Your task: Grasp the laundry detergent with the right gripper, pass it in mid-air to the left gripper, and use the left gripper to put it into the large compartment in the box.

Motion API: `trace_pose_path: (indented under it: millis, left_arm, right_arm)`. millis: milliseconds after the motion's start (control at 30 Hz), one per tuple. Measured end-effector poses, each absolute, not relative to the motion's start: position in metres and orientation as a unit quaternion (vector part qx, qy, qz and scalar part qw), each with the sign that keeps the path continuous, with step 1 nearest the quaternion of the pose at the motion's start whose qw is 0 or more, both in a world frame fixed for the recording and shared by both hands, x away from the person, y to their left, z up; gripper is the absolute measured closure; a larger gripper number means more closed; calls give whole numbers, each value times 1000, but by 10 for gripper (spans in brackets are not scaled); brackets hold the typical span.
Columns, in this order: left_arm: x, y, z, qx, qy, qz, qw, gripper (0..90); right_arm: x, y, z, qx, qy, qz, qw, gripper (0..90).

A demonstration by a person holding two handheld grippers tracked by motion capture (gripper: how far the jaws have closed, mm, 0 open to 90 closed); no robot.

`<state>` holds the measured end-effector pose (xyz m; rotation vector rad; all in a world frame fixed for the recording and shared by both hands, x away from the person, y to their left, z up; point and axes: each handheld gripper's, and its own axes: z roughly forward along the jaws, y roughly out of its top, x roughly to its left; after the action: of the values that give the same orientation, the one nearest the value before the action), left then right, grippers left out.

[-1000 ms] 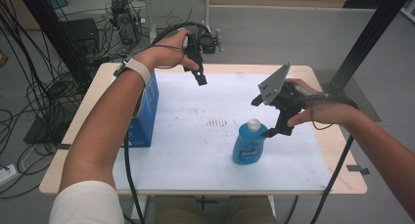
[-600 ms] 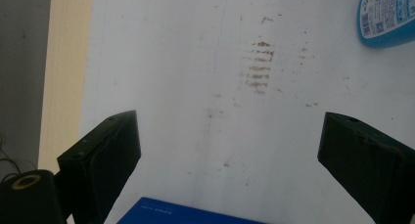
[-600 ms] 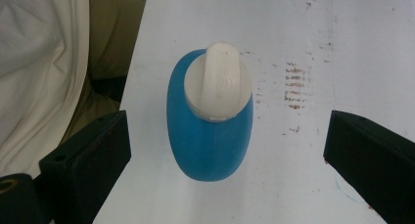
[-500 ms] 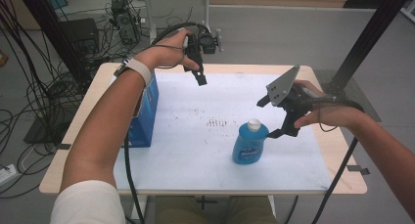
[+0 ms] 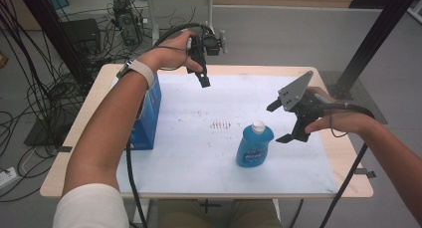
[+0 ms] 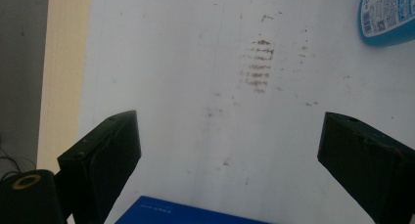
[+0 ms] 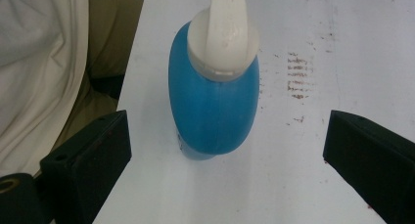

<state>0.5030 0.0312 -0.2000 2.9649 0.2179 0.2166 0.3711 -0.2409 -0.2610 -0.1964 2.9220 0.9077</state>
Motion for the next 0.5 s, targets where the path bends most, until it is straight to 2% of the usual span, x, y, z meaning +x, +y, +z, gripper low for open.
trace_pose_path:
  millis: [500]
  left_arm:
    - [503, 29, -202, 992, 73, 70, 79, 93]
  right_arm:
    - [372, -253, -281, -58, 947, 313, 31, 37]
